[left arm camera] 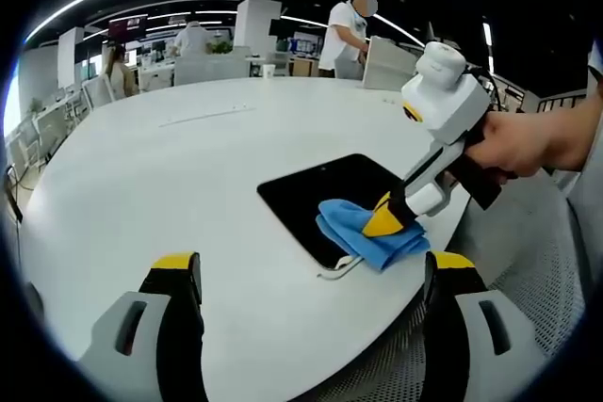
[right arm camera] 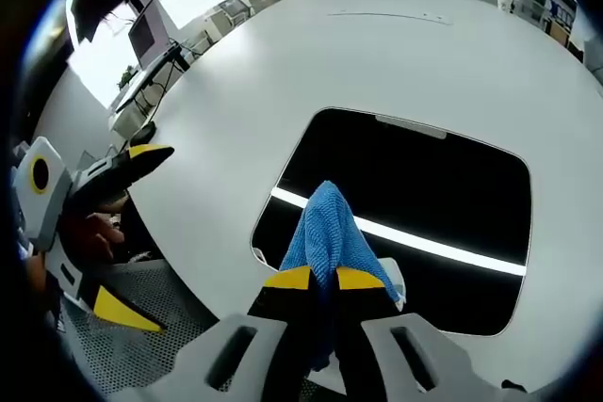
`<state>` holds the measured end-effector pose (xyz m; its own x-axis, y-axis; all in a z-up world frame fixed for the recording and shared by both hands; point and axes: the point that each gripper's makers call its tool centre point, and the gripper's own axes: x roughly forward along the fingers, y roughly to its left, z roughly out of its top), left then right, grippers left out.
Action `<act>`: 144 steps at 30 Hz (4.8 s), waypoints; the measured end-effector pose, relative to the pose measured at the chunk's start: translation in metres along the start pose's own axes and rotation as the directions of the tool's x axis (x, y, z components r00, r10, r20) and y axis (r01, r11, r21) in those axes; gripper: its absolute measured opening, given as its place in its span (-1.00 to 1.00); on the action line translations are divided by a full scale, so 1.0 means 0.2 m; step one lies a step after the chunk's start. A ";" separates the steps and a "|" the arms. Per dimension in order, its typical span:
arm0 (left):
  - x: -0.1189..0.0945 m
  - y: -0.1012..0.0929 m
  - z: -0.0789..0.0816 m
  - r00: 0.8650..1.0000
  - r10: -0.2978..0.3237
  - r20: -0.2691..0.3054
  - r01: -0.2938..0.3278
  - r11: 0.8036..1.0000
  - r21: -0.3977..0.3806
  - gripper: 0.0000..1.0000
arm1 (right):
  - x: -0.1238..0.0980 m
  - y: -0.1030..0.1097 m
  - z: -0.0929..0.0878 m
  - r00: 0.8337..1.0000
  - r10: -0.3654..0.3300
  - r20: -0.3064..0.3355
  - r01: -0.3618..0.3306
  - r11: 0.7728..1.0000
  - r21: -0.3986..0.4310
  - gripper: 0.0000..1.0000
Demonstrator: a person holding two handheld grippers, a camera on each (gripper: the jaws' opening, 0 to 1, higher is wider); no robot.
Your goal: Wipe the mirror surface with the cleaning cloth until all visible marks leave the cleaned area.
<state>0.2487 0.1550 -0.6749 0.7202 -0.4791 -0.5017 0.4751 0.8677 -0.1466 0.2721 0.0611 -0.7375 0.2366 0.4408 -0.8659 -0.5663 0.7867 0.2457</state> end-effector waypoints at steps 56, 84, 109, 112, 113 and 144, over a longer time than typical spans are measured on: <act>0.00 -0.01 0.00 1.000 -0.006 -0.009 0.006 1.000 0.007 0.94 | -0.05 -0.12 -0.03 1.000 0.012 -0.010 -0.011 0.999 0.037 -0.96; -0.02 0.02 0.05 0.998 0.016 0.060 -0.014 0.999 -0.030 0.98 | -0.02 -0.19 0.07 0.998 -0.061 -0.002 0.061 0.997 0.037 -0.97; -0.01 0.04 0.03 0.997 0.026 0.069 -0.022 0.998 -0.054 0.98 | 0.08 -0.28 0.31 0.994 -0.107 -0.009 0.107 0.994 -0.005 -0.96; -0.01 0.04 0.03 0.998 0.024 0.065 -0.021 0.998 -0.055 0.98 | 0.08 -0.28 0.31 0.994 -0.110 -0.008 0.109 0.994 -0.007 -0.96; -0.01 0.04 0.03 0.998 0.021 0.062 -0.017 0.998 -0.053 0.98 | 0.08 -0.29 0.32 0.994 -0.111 -0.007 0.111 0.994 -0.010 -0.96; -0.01 0.04 0.03 0.998 0.025 0.054 -0.023 0.999 -0.036 0.98 | 0.14 -0.34 0.47 0.991 -0.133 -0.008 0.132 0.991 -0.022 -0.96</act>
<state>0.2529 0.1617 -0.6697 0.7580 -0.4641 -0.4582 0.4403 0.8825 -0.1655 0.3922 0.0602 -0.7379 0.3033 0.3290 -0.8943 -0.5473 0.8284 0.1191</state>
